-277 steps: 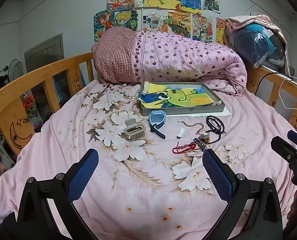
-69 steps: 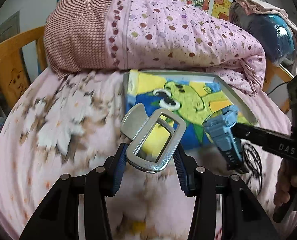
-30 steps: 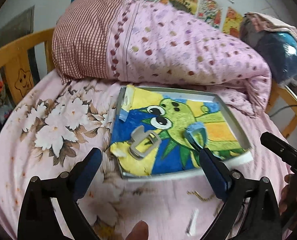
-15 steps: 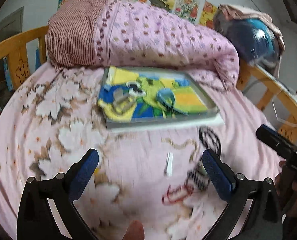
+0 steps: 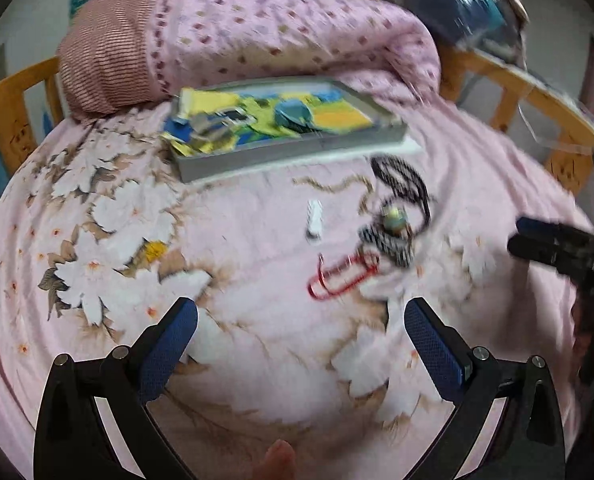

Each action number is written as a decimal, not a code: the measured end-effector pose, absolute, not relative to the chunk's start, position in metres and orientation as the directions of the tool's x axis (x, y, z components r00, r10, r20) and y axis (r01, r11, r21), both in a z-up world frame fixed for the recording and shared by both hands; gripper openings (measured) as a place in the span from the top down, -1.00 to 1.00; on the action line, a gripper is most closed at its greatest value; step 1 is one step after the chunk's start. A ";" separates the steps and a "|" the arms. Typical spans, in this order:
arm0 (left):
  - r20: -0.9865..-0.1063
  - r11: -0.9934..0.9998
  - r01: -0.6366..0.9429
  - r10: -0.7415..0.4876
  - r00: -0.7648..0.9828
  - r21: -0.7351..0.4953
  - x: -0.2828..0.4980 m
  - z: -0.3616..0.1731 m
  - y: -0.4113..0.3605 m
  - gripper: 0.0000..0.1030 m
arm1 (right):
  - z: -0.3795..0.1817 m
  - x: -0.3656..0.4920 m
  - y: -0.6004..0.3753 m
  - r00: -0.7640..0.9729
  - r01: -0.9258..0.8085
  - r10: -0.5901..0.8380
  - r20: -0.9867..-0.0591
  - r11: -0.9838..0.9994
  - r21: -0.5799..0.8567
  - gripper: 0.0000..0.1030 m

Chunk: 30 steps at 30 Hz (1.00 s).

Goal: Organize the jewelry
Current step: 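Withdraw both tools from the tray toward the remaining jewelry, then grasp the red string bracelet with the left tool while the right tool grasps the black bead necklace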

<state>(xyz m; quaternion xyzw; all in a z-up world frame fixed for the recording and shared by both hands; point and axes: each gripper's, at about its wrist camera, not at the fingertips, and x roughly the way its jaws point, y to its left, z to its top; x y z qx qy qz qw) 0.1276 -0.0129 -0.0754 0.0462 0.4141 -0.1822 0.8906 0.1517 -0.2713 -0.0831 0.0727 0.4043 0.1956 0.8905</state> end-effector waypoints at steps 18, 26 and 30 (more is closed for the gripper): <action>-0.738 0.863 0.500 -0.295 0.607 0.066 0.140 -0.104 -0.039 -0.55 | -0.102 0.189 -0.279 0.572 -0.282 0.393 -0.720 0.919 0.278 -0.81; -0.766 0.839 0.542 -0.323 0.556 0.040 0.159 -0.114 -0.050 -0.04 | -0.101 0.233 -0.269 0.564 -0.334 0.378 -0.734 0.917 0.216 -0.43; -0.792 0.835 0.550 -0.322 0.519 0.021 0.169 -0.119 -0.053 0.13 | -0.108 0.254 -0.258 0.536 -0.378 0.375 -0.756 0.908 0.182 -0.43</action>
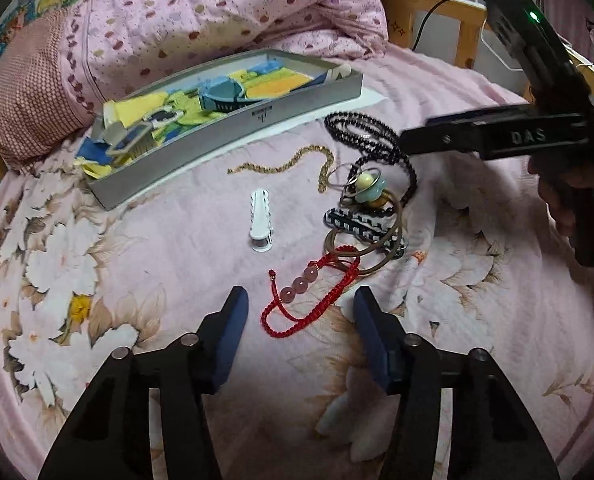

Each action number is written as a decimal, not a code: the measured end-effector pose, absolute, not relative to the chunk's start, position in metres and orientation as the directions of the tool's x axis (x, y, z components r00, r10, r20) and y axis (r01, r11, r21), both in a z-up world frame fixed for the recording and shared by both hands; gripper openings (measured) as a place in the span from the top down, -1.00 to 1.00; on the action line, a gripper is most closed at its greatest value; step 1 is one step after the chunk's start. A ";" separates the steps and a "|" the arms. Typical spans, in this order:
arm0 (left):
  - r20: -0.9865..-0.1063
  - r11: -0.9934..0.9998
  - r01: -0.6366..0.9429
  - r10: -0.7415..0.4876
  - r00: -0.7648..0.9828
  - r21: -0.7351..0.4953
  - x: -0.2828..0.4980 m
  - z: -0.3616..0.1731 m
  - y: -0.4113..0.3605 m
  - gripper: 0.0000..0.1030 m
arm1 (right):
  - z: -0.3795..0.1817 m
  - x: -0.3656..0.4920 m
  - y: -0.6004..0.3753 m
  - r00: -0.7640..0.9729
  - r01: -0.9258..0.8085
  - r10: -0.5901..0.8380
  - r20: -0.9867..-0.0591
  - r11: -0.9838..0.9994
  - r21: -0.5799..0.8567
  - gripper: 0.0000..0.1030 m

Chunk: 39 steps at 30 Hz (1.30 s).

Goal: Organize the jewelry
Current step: 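Grasp the red string bracelet with the left tool while the right tool grasps the black bead necklace, then carry bracelet and necklace into the tray and open both tools to release them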

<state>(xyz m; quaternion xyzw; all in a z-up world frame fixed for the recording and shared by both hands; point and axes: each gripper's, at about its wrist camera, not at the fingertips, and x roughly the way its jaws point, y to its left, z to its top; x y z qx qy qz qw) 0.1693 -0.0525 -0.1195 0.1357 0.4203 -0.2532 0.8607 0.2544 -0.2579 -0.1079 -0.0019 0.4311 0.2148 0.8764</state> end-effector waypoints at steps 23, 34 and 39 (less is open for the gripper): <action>-0.808 0.893 0.447 -0.305 0.504 -0.058 0.161 -0.115 -0.040 0.89 | -0.120 0.229 -0.247 0.503 -0.414 0.365 -0.784 0.897 0.153 0.77; -0.813 0.912 0.401 -0.300 0.500 -0.090 0.133 -0.104 -0.029 0.89 | -0.082 0.176 -0.252 0.591 -0.396 0.328 -0.737 0.914 0.090 0.78; -0.792 0.923 0.374 -0.297 0.533 -0.094 0.134 -0.083 -0.026 0.89 | -0.048 0.173 -0.253 0.657 -0.393 0.327 -0.679 0.917 0.062 0.78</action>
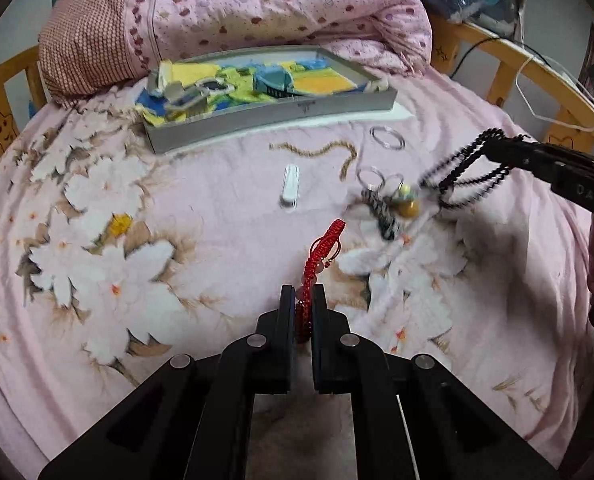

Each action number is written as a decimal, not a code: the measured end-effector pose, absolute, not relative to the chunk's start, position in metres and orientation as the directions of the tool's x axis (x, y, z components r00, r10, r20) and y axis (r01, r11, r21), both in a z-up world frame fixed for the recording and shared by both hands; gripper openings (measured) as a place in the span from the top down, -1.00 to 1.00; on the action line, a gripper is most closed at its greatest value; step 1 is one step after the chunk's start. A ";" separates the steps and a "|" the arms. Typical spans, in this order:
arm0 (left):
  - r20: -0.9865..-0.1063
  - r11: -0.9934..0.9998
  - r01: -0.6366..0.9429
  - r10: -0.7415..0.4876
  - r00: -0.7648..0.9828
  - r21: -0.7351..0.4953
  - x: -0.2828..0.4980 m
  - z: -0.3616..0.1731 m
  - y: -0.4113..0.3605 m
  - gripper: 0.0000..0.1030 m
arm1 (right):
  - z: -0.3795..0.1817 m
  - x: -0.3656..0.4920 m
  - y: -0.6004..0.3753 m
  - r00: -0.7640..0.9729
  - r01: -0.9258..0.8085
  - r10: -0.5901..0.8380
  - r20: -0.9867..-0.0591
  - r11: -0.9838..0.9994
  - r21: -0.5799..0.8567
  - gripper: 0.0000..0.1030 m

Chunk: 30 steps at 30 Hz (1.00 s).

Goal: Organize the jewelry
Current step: 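Carry bracelet and necklace into the tray and open both tools to release them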

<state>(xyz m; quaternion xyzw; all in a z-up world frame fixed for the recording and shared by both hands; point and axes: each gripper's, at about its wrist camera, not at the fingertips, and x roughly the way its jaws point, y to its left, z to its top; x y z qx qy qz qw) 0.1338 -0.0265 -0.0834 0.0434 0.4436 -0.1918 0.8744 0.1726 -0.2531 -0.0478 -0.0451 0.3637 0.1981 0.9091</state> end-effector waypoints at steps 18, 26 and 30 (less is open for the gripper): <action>-0.716 0.946 0.322 -0.247 0.653 -0.033 0.267 -0.010 -0.017 0.89 | 0.028 0.280 -0.215 0.694 -0.474 0.428 -0.579 0.877 0.080 0.78; -0.725 0.981 0.184 -0.171 0.667 -0.063 0.340 -0.027 0.002 0.89 | 0.010 0.351 -0.198 0.664 -0.454 0.413 -0.623 0.885 0.102 0.78; -0.746 0.983 0.158 -0.175 0.643 -0.095 0.365 -0.043 0.002 0.89 | -0.009 0.380 -0.191 0.638 -0.444 0.392 -0.663 0.891 0.099 0.78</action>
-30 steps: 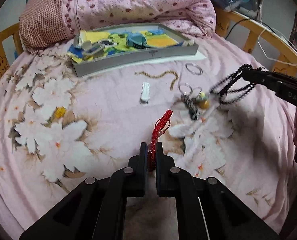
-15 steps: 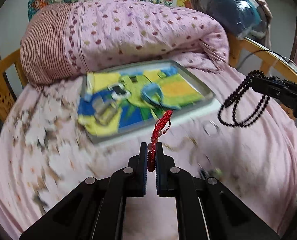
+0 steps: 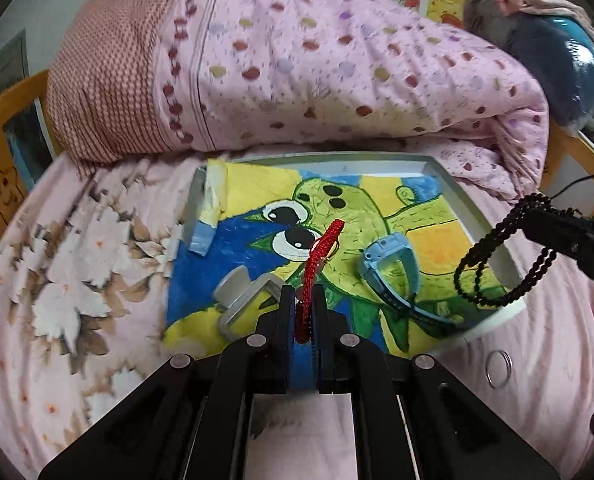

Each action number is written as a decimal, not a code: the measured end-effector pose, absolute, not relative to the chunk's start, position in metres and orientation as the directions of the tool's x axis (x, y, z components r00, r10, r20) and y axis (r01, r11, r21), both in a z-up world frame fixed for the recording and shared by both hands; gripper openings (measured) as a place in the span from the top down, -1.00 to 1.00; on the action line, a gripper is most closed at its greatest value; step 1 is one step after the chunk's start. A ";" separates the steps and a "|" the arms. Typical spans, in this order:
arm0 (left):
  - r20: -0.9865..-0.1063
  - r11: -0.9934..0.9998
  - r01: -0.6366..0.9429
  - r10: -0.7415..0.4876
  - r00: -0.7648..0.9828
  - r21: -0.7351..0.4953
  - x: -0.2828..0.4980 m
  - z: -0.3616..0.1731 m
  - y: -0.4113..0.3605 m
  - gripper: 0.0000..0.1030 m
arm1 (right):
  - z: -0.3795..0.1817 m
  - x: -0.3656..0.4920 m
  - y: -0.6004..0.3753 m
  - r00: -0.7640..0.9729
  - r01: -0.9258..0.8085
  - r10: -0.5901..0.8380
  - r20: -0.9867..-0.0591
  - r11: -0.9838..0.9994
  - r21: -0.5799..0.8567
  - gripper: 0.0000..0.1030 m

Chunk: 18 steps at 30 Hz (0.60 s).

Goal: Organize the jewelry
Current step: 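Carry bracelet and necklace into the tray and open both tools to release them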

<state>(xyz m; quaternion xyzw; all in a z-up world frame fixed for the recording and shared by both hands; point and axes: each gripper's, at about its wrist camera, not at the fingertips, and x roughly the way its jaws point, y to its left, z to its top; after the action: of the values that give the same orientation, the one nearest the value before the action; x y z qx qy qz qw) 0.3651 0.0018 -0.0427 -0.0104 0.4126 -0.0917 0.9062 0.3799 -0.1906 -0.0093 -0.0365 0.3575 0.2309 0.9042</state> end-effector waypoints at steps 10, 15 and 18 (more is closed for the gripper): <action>-0.787 0.964 0.236 -0.238 0.569 -0.121 0.381 -0.077 -0.022 0.89 | -0.056 0.411 -0.198 0.581 -0.411 0.363 -0.728 0.903 0.123 0.78; -0.801 0.966 0.223 -0.233 0.551 -0.128 0.384 -0.088 -0.024 0.88 | -0.071 0.413 -0.207 0.569 -0.385 0.365 -0.737 0.910 0.154 0.77; -0.806 0.966 0.211 -0.243 0.539 -0.149 0.385 -0.091 -0.023 0.81 | -0.077 0.413 -0.213 0.564 -0.362 0.361 -0.742 0.917 0.171 0.69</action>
<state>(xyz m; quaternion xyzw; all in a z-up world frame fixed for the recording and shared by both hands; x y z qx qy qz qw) 0.3846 -0.0225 -0.0905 -0.0169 0.4621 -0.1295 0.8772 0.4127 -0.2132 -0.0770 -0.0004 0.4195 0.2043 0.8844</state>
